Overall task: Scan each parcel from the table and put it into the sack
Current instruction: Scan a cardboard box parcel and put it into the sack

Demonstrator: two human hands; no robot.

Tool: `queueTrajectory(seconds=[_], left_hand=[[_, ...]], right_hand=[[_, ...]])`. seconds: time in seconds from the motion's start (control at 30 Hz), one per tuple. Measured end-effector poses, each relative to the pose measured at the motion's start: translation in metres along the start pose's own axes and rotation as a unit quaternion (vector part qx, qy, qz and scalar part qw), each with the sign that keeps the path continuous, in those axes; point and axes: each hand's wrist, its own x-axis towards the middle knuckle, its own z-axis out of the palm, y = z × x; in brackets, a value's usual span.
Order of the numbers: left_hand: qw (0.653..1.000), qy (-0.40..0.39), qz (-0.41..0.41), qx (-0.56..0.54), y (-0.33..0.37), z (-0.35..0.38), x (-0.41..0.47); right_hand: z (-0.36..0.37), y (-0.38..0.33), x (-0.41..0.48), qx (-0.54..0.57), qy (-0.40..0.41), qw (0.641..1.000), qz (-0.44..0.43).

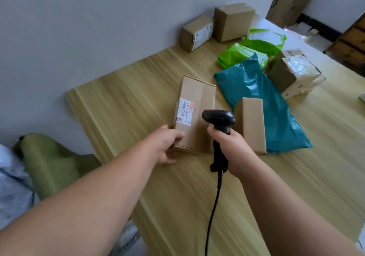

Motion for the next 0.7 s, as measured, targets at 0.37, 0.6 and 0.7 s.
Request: queueTrajectory(seconds=[0.37, 0.6, 0.7], left_hand=[[0.964, 0.154, 0.19, 0.103, 0.056, -0.133, -0.102], [0.943, 0.182, 0.247, 0.131, 0.056, -0.202, -0.176], [0.935, 0.189, 0.26, 0.147, 0.049, -0.228, -0.204]], right_hand=[[0.024, -0.073, -0.093, -0.024, -0.165, 0.984, -0.06], [0.075, -0.115, -0.167, -0.073, -0.218, 0.97, -0.08], [0.096, -0.124, -0.196, -0.082, -0.238, 0.965, -0.076]])
